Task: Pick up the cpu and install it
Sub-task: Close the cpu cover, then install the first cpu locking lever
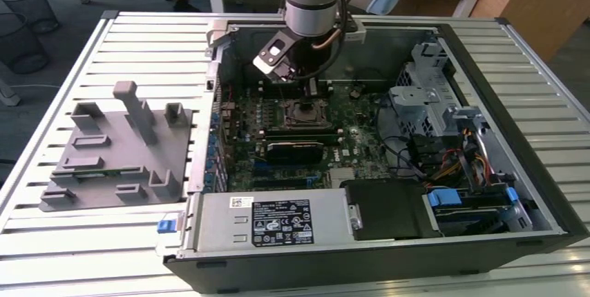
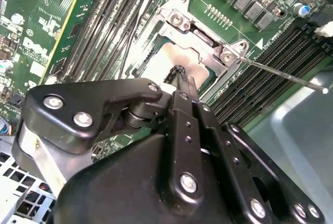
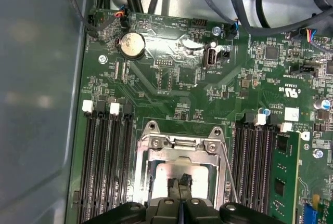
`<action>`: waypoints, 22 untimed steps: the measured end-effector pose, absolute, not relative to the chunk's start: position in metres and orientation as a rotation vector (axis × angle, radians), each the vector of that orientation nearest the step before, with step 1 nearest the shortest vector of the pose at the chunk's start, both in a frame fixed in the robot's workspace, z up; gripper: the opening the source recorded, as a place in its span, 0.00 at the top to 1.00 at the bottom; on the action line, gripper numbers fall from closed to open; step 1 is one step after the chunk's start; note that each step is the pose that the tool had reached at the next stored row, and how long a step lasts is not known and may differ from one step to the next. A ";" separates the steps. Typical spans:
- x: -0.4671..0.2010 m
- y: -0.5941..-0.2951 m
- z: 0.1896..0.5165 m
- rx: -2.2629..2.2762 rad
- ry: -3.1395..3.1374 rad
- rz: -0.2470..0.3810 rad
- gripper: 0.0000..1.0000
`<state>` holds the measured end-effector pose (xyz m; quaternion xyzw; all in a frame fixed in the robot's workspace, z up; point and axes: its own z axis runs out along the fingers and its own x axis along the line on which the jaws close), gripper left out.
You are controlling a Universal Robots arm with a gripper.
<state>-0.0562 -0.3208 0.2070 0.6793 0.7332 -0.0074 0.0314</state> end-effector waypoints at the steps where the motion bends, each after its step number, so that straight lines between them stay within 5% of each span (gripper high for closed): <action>1: -0.056 -0.321 0.208 2.092 2.258 -0.023 0.89; 22: -0.056 -0.321 0.226 2.092 2.258 -0.022 0.89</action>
